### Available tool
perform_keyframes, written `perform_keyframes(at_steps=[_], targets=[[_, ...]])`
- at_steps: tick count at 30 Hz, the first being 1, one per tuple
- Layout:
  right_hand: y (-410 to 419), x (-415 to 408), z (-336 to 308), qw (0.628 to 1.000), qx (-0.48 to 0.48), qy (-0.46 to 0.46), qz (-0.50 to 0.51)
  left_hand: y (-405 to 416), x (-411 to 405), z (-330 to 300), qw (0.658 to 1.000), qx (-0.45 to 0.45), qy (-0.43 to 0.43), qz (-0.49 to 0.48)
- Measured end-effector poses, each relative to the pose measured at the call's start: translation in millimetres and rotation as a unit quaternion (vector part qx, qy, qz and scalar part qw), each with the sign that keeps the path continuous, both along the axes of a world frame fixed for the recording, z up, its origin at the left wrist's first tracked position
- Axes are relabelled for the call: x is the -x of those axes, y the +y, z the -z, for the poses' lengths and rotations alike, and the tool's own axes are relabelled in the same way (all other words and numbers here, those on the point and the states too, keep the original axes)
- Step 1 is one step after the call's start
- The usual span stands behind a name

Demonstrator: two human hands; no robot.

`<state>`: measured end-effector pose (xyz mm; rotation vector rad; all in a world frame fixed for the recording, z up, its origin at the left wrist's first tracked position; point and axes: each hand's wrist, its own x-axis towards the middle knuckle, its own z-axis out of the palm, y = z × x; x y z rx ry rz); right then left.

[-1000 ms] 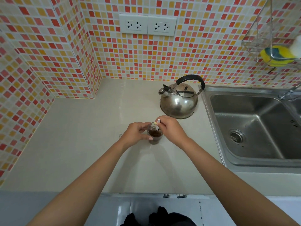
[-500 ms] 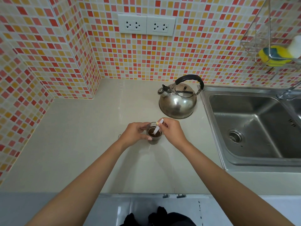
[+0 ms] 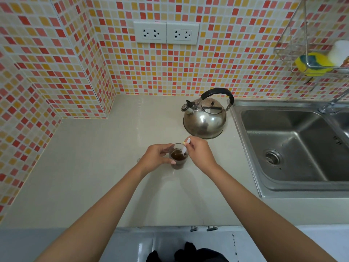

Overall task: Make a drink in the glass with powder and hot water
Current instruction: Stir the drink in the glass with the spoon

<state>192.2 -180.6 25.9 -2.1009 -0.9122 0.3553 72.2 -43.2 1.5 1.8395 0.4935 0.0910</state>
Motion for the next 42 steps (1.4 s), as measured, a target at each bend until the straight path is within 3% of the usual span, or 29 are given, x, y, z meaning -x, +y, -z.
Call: perform_keyframes(at_steps=[4,8,16,18,22,26,32,38,42], targets=[[1.6,5.7,7.5,0.992,-0.019,0.088,0.083,0.3,-0.5,0.1,1.0,0.0,-0.003,0.0],[-0.3,-3.6,6.9,0.961,-0.078,0.192,0.185,0.4,0.1,0.8,1.0,0.011,-0.005,-0.005],[-12.3,-21.4,2.8,0.928,-0.128,0.26,0.234,1.8,1.3,2.8,1.0,0.011,0.001,-0.008],[-15.8,-22.3,2.9,0.936,-0.136,0.246,0.211,1.3,1.1,2.2,1.0,0.004,0.001,-0.003],[-14.3,-7.0,5.1,0.981,-0.092,0.153,0.074,0.9,0.5,1.4,1.0,0.003,-0.002,-0.004],[-5.5,5.2,10.2,0.996,-0.048,0.073,-0.018,0.8,0.0,1.7,1.0,-0.011,-0.003,-0.001],[-5.7,-4.0,2.2,0.999,-0.008,-0.008,-0.038,0.2,0.0,-1.0,1.0,-0.008,-0.003,0.004],[0.4,9.3,1.4,0.999,-0.013,0.018,-0.039,0.5,0.2,0.0,1.0,-0.008,-0.01,0.002],[-0.1,2.1,0.3,0.999,-0.024,0.017,0.015,1.7,0.0,0.3,1.0,-0.003,-0.006,0.006]])
